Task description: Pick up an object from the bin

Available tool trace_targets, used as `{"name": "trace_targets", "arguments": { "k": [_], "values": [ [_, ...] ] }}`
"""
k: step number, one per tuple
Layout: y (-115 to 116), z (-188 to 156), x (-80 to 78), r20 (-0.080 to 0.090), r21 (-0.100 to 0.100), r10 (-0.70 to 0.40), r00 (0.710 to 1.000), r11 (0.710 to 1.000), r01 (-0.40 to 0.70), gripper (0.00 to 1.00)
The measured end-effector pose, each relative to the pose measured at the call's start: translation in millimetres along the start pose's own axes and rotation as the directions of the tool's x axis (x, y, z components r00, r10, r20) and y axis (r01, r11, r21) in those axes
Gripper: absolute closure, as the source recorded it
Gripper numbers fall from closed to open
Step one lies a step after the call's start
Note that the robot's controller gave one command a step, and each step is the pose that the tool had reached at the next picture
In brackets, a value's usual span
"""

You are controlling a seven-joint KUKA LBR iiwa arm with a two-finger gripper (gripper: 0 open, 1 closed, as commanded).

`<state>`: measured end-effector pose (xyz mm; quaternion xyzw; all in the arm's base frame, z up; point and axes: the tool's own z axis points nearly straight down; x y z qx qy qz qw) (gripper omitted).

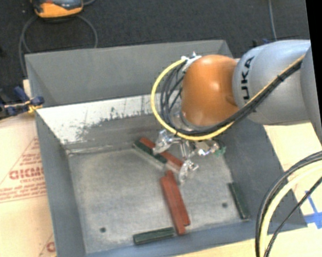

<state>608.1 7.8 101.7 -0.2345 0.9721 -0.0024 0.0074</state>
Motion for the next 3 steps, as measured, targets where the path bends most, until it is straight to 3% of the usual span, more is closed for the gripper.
{"name": "trace_targets", "arguments": {
  "k": [1, 2, 3],
  "values": [
    [11.4, 18.6, 16.6, -0.003, -0.004, -0.449, 0.893, 0.893, 0.449, 1.00],
    [11.3, 18.6, 16.6, -0.003, -0.005, -0.448, 0.894, 0.894, 0.448, 1.00],
    [16.4, -129.6, 20.2, -0.003, -0.008, -0.380, 0.925, 0.925, 0.380, 1.00]
  ]
}}
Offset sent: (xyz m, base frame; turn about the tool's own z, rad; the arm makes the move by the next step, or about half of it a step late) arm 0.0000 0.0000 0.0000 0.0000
